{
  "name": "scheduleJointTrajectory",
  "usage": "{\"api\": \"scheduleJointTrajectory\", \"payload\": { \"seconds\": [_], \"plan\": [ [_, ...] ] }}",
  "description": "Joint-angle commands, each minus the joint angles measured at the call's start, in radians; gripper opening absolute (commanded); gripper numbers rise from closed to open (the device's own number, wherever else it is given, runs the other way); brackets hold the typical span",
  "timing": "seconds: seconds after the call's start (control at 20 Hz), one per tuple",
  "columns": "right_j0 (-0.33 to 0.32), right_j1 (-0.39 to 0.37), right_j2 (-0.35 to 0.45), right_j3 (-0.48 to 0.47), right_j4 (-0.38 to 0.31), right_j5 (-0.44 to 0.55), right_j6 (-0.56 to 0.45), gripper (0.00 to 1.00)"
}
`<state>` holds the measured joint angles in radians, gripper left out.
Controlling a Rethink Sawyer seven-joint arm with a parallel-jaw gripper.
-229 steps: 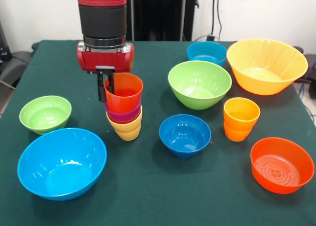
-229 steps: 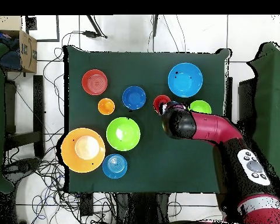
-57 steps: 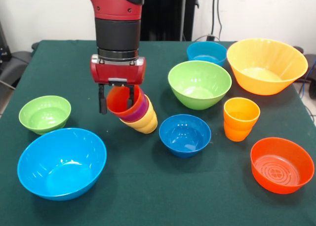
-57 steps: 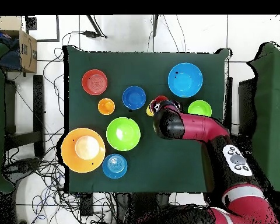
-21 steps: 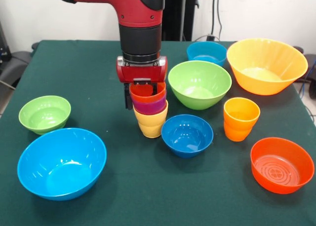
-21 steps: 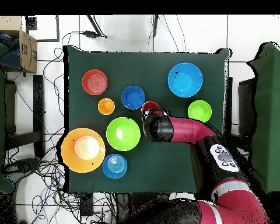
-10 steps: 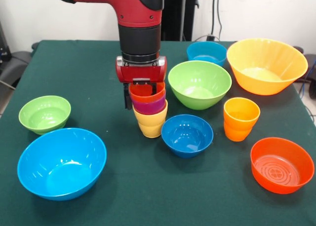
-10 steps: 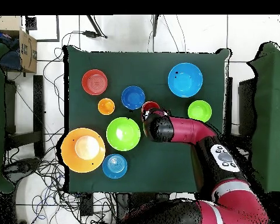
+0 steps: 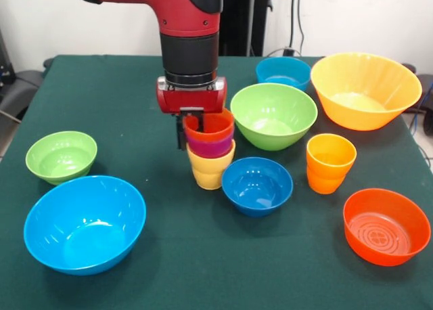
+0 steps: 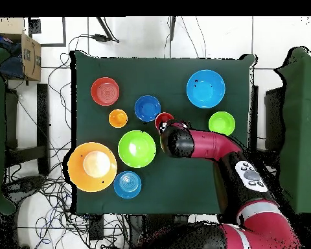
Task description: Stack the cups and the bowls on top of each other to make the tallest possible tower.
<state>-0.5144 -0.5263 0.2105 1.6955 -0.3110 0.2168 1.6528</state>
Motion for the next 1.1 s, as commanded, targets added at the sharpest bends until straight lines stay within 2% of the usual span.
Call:
{"api": "scheduleJointTrajectory", "payload": {
  "seconds": [0.05,0.45,0.65,1.1],
  "plan": [
    [0.003,0.056,0.084,0.045,0.006,-0.034,0.116,0.0],
    [0.006,0.055,0.077,0.043,0.0,-0.042,0.115,0.0],
    [0.027,0.05,0.026,0.02,-0.027,-0.062,0.113,0.0],
    [-0.012,0.029,0.008,0.016,-0.067,-0.036,0.056,0.0]
  ]
}}
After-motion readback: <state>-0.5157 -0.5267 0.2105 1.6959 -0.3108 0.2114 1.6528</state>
